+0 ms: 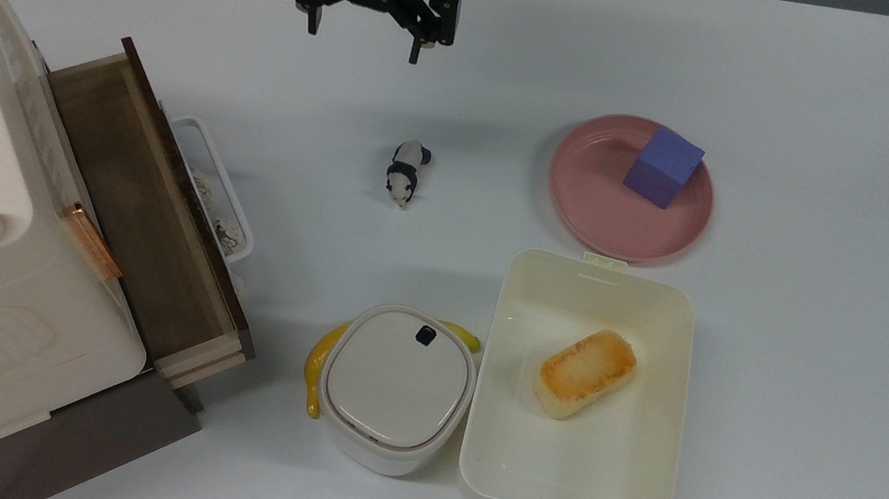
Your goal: Slide the drawer open
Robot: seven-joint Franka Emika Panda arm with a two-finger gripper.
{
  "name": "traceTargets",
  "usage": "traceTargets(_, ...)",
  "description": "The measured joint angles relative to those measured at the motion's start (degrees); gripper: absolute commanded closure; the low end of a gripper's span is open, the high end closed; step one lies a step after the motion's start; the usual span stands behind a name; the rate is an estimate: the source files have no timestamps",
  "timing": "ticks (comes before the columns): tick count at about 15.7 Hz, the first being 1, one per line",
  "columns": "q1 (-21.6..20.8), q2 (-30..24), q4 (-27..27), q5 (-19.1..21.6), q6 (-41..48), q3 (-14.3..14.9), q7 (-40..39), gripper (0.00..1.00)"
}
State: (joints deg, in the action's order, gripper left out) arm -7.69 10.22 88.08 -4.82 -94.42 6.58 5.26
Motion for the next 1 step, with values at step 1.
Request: traceTargets(1, 0.55, 0.07, 0.11, 0.0, 0.01, -0.3, 0.17, 0.0)
